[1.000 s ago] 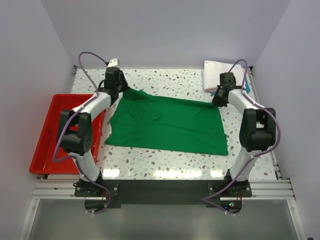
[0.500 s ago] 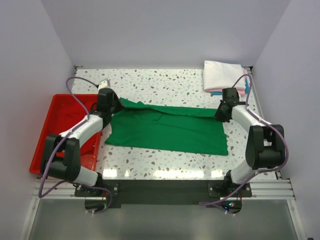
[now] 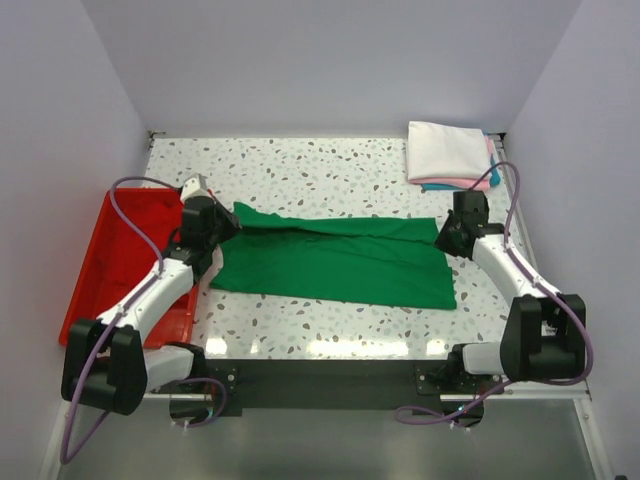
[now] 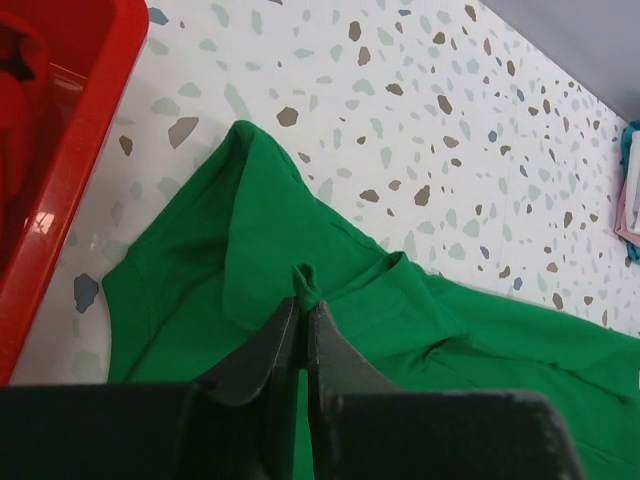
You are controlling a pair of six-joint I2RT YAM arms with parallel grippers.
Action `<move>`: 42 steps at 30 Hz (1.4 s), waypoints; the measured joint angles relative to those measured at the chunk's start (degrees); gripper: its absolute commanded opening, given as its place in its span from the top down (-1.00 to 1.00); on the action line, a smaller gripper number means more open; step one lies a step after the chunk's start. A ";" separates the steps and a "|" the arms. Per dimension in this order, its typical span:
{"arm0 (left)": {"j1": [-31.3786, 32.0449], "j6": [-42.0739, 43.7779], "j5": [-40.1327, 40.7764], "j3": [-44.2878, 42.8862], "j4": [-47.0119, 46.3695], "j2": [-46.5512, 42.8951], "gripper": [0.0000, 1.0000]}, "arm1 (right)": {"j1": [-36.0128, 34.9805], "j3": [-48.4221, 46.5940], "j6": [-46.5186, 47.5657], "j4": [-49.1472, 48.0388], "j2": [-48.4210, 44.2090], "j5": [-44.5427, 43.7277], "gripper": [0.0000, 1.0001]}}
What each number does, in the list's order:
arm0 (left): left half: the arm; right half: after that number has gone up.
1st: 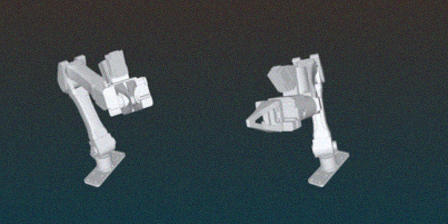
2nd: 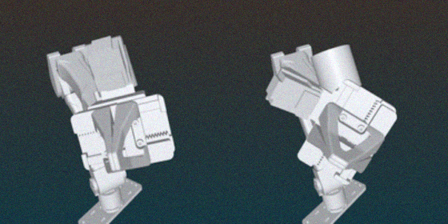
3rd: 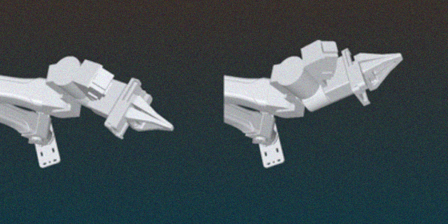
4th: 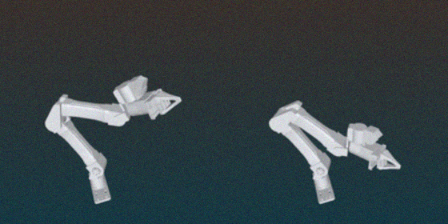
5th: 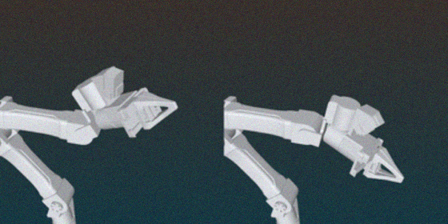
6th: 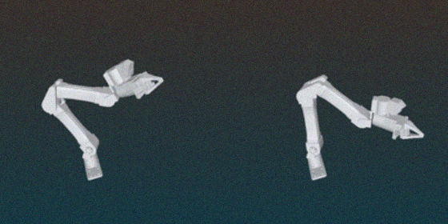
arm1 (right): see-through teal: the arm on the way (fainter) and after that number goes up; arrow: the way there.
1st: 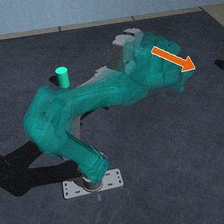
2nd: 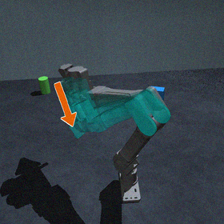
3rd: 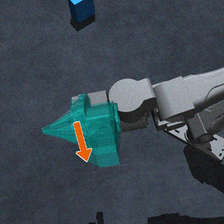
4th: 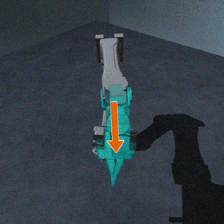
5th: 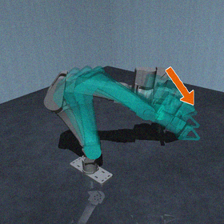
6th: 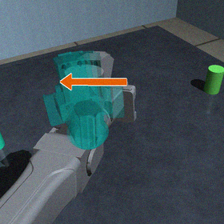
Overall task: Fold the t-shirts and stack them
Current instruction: Fold the tshirt
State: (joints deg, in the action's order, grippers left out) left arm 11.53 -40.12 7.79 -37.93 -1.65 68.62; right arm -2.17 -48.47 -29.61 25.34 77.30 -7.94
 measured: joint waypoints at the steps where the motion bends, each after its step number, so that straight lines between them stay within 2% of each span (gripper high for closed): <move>1: 0.00 -0.11 0.09 0.28 0.20 -0.59 1.00 | 0.00 0.13 0.00 0.13 -0.44 0.00 1.00; 4: 0.00 -0.92 0.31 1.53 0.70 -2.38 1.00 | 0.00 0.85 0.00 0.37 -1.62 0.02 0.93; 5: 0.00 -1.07 0.35 1.97 0.70 -2.71 1.00 | 0.00 1.03 -0.02 0.44 -1.75 0.04 0.84; 6: 0.00 -1.22 0.35 2.32 0.74 -2.84 1.00 | 0.00 1.14 -0.07 0.37 -1.73 0.07 0.66; 10: 0.00 -1.31 0.33 3.58 0.85 -2.80 1.00 | 0.00 1.14 -0.26 -0.52 -0.59 0.55 0.29; 13: 0.00 -1.36 0.28 4.07 0.81 -2.27 1.00 | 0.00 0.85 -0.46 -2.12 2.71 1.46 0.15; 21: -0.02 -1.29 0.28 4.04 0.52 -1.31 1.00 | 0.00 -2.08 -1.97 -6.16 12.17 2.93 0.15; 30: 0.00 -1.16 0.28 2.97 0.50 -1.16 1.00 | 0.00 -4.96 -3.93 -8.92 15.82 2.99 0.21; 42: -0.02 -0.85 0.26 2.51 0.48 0.00 1.00 | 0.00 -7.04 -4.44 -8.68 17.16 2.36 0.21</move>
State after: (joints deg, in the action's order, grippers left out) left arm 11.51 -40.97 8.05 -35.42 -1.17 68.62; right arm -2.17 -55.51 -34.04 16.67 94.45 -5.58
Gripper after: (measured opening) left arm 0.100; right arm 0.396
